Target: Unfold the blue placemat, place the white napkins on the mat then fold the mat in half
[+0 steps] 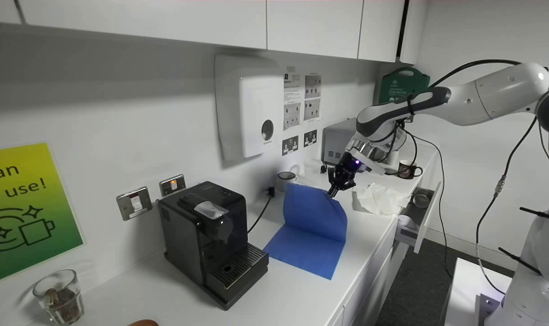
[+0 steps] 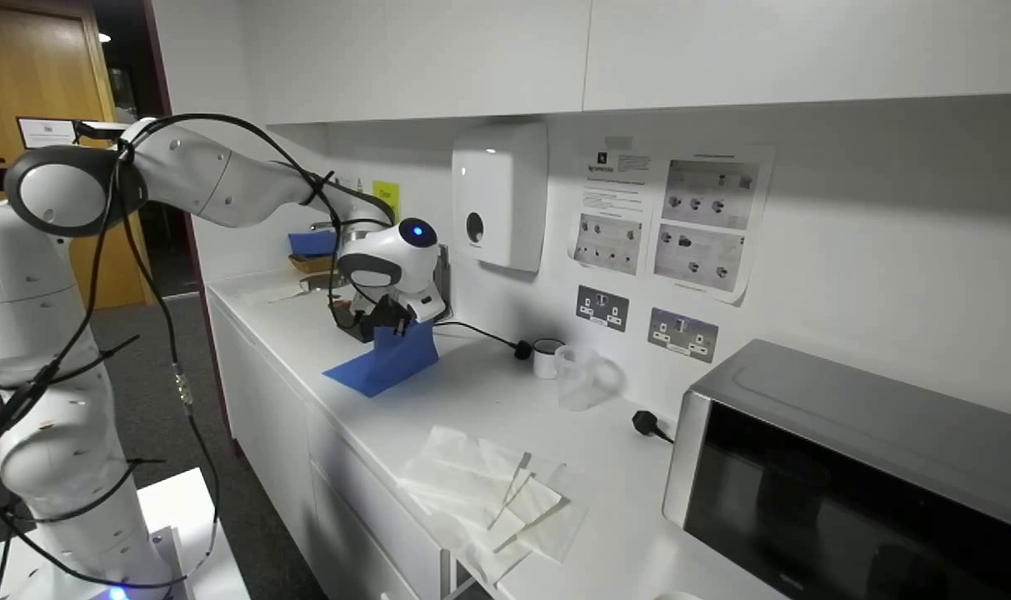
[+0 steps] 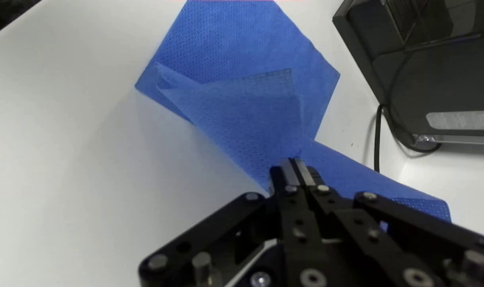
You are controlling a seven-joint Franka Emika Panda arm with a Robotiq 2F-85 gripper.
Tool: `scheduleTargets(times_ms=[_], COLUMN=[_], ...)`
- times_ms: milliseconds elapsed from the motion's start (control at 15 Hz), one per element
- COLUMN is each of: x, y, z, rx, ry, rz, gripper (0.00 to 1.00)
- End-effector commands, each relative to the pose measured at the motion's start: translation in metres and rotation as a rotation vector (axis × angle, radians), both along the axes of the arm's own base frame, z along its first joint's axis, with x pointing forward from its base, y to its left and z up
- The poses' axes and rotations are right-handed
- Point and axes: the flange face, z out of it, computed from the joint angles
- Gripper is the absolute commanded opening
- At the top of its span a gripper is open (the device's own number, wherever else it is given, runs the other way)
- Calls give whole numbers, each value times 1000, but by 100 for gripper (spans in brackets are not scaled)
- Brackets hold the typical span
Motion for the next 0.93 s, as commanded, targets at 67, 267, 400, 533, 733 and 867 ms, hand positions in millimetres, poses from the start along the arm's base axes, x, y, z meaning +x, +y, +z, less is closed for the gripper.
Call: scheduleTargets(times_ms=[67,267,400,533,733,867], x=[-21,-25,-26,-25,-14,-12], y=[-44,-66,-72,-74,-71,-68], z=[-4,-6,-6,-6,-13,-15], rx=[26,30,20,17,15,10], ry=[-52,-62,-65,-67,-23,-16], rz=[-72,-101,-105,-101,-95,-90], gripper=[0,0,0,0,0,0])
